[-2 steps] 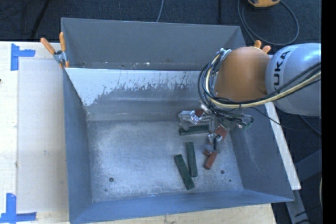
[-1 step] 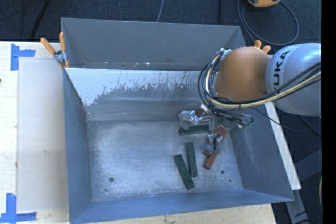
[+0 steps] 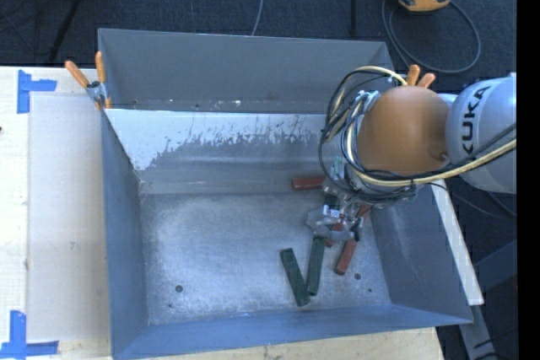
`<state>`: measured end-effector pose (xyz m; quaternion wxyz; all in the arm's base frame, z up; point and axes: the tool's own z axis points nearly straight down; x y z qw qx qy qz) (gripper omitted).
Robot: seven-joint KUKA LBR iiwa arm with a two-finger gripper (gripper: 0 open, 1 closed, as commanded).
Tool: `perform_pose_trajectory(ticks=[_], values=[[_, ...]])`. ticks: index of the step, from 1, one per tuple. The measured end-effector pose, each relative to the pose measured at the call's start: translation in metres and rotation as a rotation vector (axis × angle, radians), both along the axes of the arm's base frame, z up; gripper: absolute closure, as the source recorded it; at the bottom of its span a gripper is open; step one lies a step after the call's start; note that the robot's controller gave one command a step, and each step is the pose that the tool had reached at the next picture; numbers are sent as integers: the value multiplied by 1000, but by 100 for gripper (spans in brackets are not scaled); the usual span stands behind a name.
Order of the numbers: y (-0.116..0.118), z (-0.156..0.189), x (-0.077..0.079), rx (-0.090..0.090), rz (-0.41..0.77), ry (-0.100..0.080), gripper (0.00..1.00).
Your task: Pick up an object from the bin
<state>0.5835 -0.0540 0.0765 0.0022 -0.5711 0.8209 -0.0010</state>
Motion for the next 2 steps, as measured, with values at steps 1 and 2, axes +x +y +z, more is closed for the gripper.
perform_pose_trajectory(ticks=[1,2], values=[[0,0,0,0,-1,0,100],[7,3,-74,1,70,8,0]])
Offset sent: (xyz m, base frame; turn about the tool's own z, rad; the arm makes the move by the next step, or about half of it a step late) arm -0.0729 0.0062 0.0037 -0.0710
